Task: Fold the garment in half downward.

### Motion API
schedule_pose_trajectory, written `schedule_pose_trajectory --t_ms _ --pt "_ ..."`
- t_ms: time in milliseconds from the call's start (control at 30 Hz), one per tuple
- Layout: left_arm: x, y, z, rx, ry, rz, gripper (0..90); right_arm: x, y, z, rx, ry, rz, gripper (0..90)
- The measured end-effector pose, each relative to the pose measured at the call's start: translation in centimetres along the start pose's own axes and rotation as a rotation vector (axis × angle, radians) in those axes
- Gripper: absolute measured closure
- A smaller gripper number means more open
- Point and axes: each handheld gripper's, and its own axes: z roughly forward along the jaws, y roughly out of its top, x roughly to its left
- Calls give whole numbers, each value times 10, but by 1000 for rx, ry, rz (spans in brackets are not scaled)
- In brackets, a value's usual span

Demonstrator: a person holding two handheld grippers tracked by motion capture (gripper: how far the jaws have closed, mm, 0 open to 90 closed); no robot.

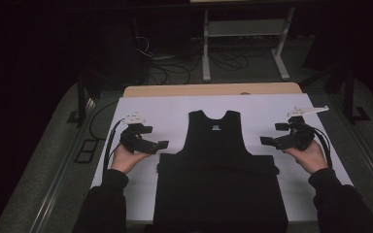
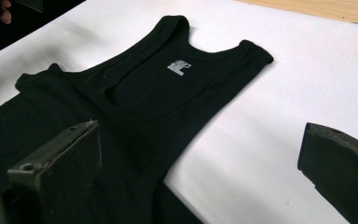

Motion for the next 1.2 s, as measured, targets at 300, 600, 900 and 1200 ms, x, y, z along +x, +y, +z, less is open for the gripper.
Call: schedule_pose_trajectory --t_ms 300,600,900,1200 --pt "14 8 13 39 -5 -22 0 -13 11 7 -1 -4 20 0" --pt "24 16 19 59 -6 -31 0 -25 16 14 25 -19 29 0" --pt "28 26 31 78 -12 -27 0 -34 25 27 46 -25 40 0" --pt "32 29 49 119 -22 -46 0 -38 23 49 75 -19 38 0"
